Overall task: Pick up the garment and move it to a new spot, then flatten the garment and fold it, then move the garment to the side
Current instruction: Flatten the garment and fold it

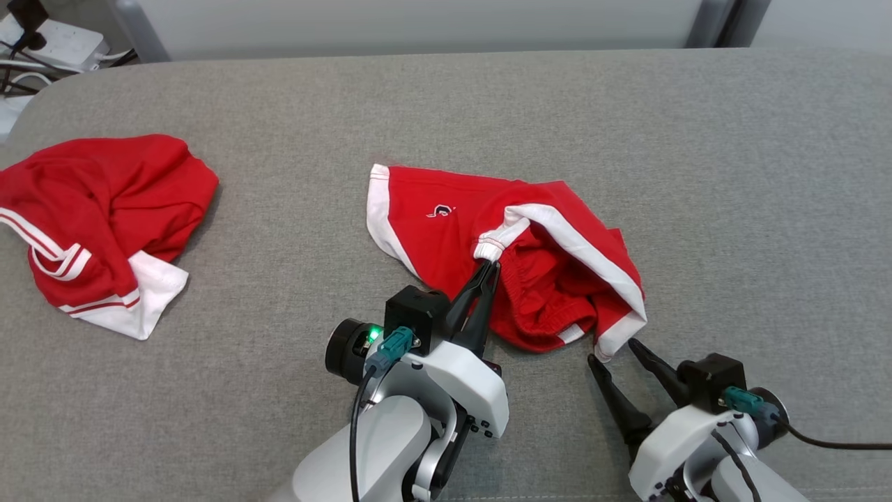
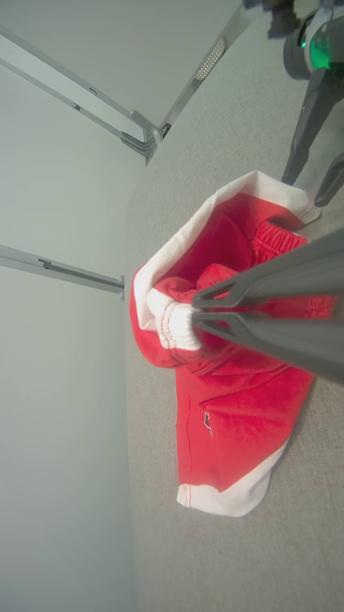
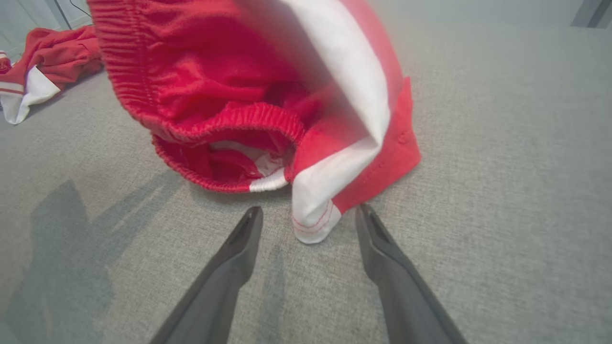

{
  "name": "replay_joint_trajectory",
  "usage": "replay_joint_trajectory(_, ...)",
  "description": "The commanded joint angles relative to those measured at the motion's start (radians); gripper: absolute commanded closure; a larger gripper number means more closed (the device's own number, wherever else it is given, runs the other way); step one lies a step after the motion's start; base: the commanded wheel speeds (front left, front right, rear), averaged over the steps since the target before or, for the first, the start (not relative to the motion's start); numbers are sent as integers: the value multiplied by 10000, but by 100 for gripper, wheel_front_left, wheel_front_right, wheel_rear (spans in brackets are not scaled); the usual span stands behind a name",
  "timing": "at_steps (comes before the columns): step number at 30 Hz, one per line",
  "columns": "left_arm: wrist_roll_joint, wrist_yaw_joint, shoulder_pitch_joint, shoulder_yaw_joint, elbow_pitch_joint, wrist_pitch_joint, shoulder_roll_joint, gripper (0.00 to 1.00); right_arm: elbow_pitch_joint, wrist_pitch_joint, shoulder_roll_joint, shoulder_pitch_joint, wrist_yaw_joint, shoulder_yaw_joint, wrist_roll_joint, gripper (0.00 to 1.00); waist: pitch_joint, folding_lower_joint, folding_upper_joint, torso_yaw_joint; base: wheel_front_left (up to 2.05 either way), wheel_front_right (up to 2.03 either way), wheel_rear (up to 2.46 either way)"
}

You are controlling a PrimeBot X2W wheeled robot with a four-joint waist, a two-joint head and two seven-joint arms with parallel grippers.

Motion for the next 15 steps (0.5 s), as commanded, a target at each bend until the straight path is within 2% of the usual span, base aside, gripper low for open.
replay_joint_trajectory(1,62,51,-225,249,-307,-103,22,100,59,-134,96,-285,71,145,-66,35,107,0,0,107,0,0,0)
replay_joint_trajectory(2,80,62,-246,245,-325,-103,22,100,192,-134,154,-358,71,209,-10,58,142,0,0,127,0,0,0)
replay_joint_trajectory(3,99,70,-261,245,-337,-103,22,100,349,-134,199,-438,71,263,57,94,168,0,0,140,0,0,0)
replay_joint_trajectory(4,128,81,-279,246,-345,-103,22,100,527,-134,218,-532,71,322,84,100,198,0,0,149,0,0,0)
replay_joint_trajectory(8,374,131,-368,283,-393,-103,22,100,774,-134,175,-836,71,108,157,100,242,0,0,208,0,0,0)
replay_joint_trajectory(15,1684,358,-414,814,-557,-103,124,100,-293,-134,-410,-682,71,-1606,-702,100,145,0,0,76,0,0,0)
